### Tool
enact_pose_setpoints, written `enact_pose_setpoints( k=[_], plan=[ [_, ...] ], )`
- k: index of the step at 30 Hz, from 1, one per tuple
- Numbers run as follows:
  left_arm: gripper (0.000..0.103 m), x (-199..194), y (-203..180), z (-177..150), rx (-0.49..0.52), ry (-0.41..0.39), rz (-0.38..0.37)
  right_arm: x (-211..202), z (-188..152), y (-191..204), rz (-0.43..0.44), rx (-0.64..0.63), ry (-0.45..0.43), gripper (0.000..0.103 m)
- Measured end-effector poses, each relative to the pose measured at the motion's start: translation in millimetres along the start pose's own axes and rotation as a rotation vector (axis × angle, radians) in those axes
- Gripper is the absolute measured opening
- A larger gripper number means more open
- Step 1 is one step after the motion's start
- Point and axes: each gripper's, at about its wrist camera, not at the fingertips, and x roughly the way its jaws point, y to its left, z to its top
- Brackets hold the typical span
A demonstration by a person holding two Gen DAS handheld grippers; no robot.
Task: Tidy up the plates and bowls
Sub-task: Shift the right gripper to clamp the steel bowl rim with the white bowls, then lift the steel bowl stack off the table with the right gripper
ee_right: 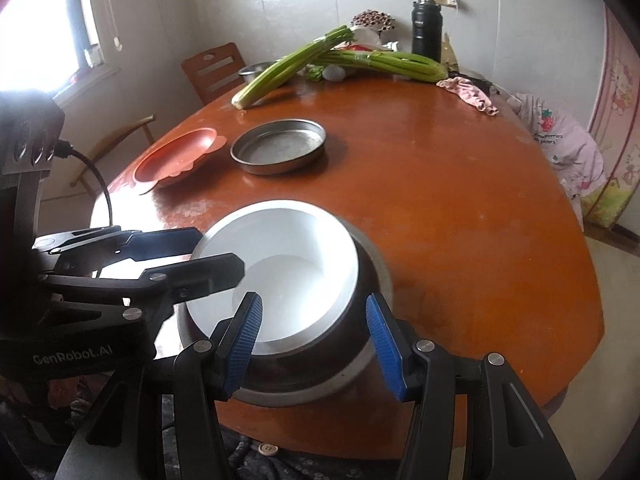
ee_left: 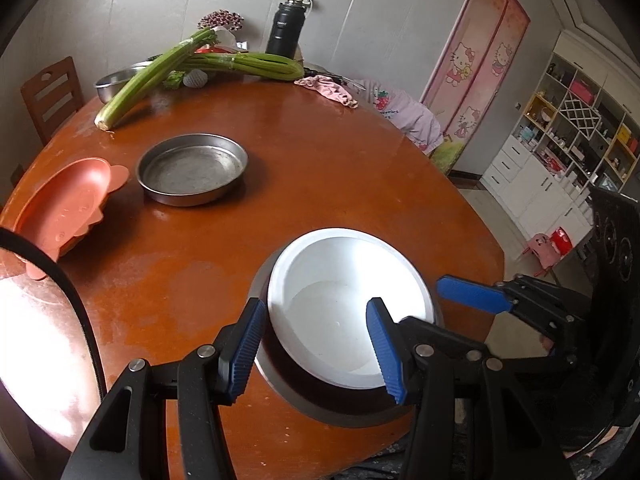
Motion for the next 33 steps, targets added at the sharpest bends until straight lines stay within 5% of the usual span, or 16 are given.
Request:
enact_pose_setpoints(
  k=[7, 33],
  plan=[
    [0.052, 2, 7, -6, -0.002, 0.003, 0.06, -1, -6, -16, -0.028, 0.044, 0.001, 0.059],
    [0.051, 38, 16, -6, -0.029, 0.082, -0.006, 35, -8, -18, 0.072, 0.089, 0.094, 0.066]
  ],
)
